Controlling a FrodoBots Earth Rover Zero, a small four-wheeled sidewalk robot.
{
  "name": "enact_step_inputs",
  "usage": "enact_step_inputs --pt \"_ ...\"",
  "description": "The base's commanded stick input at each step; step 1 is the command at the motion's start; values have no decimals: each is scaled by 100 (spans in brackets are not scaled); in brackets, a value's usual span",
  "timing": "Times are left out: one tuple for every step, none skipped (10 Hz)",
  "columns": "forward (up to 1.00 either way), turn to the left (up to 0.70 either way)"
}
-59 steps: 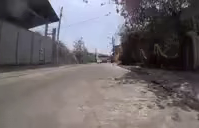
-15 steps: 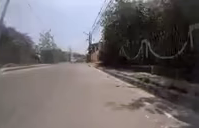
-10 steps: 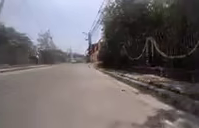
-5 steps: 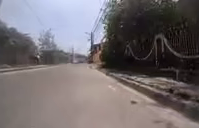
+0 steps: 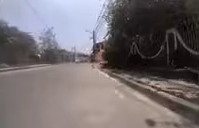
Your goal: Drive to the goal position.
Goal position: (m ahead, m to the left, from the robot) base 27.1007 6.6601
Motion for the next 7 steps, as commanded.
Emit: enact_step_inputs --pt "100 0" --pt "100 0" --pt "100 0" --pt "100 0" --pt "100 0" --pt "100 0" --pt "100 0"
